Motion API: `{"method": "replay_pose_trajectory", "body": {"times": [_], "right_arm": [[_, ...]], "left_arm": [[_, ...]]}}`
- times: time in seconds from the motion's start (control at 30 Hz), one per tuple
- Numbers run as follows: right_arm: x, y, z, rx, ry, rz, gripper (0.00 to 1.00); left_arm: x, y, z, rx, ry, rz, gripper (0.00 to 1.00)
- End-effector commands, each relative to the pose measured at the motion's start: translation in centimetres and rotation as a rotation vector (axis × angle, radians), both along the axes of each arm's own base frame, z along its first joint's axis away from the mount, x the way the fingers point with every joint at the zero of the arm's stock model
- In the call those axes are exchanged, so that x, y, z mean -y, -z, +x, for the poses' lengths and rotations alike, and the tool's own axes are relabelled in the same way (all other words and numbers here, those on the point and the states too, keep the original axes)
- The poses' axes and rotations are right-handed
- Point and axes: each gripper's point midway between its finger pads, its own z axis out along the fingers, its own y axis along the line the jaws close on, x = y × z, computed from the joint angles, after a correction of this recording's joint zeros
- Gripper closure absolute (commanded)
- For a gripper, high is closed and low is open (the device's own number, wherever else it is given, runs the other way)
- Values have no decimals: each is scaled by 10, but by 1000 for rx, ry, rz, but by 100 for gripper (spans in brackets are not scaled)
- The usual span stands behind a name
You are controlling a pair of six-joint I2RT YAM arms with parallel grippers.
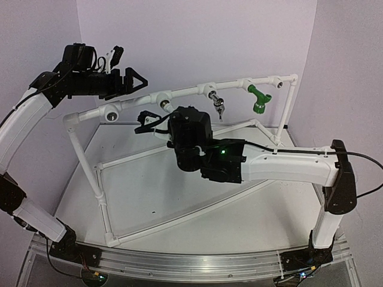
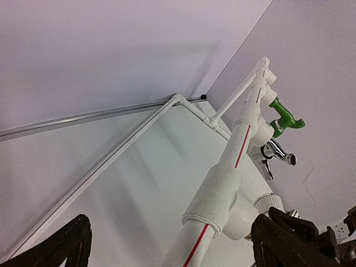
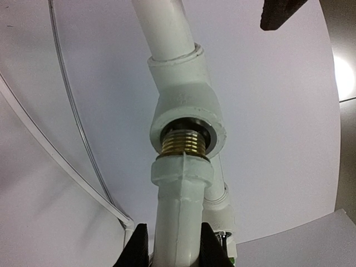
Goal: Install the water faucets
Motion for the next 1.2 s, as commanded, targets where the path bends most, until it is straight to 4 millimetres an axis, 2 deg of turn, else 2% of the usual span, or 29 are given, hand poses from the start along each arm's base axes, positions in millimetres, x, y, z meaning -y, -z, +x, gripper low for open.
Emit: {"method": "replay_pose_trajectory", "body": {"times": [0.0, 0.67, 0.8, 1.03, 1.17], "right_arm": [[12, -48, -1, 39, 22, 140, 100], [-15, -31, -8, 30, 16, 119, 100], [-13, -32, -8, 31, 37, 126, 100], [8, -30, -11, 28, 86, 117, 100], [12, -29, -12, 27, 92, 115, 100]], "left_arm": [[1, -22, -2, 76, 15, -31, 0], [-1, -17, -4, 73, 8, -22, 0], [-2, -17, -4, 72, 6, -22, 0], [0, -16, -3, 69, 7, -26, 0], [1, -17, -2, 69, 13, -32, 0]]}}
